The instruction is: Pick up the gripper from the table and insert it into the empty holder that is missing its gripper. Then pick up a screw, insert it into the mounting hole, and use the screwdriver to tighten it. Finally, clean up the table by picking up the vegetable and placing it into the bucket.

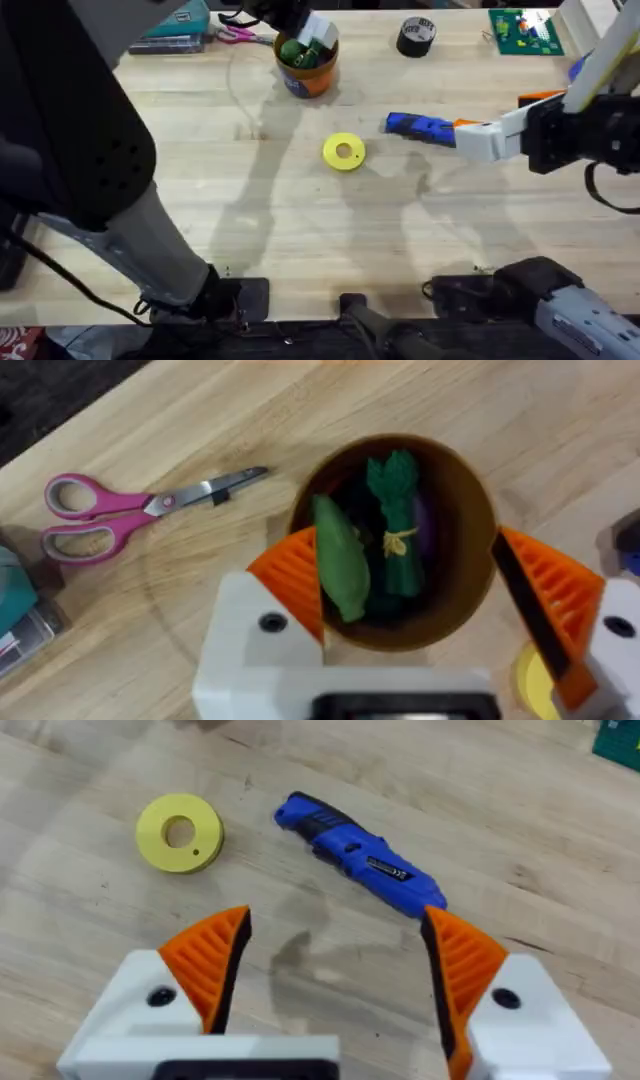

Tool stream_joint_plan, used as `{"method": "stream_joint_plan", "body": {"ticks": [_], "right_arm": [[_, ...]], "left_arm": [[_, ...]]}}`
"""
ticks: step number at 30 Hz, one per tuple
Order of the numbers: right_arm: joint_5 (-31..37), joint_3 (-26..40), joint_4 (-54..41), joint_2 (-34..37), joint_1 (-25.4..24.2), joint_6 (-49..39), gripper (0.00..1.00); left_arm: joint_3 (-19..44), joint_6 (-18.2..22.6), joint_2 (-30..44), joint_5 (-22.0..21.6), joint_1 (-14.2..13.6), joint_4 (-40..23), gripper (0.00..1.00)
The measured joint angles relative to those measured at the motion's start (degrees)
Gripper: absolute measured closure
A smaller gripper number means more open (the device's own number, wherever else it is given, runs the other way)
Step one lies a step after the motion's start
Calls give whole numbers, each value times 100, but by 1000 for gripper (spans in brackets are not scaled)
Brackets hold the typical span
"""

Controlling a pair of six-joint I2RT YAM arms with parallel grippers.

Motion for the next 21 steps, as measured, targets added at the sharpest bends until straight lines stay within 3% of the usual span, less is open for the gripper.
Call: {"method": "stream_joint_plan", "body": {"ticks": [5,10,21], "right_arm": [[0,0,0,0,0,0,6],[0,0,2,-2,0,0,5],[0,0,0,0,0,0,5]], "left_arm": [[0,-24,-29,2,0,-201,15],[0,-27,-419,-2,0,-918,16],[0,-164,-1960,-2,222,-3516,16]]}}
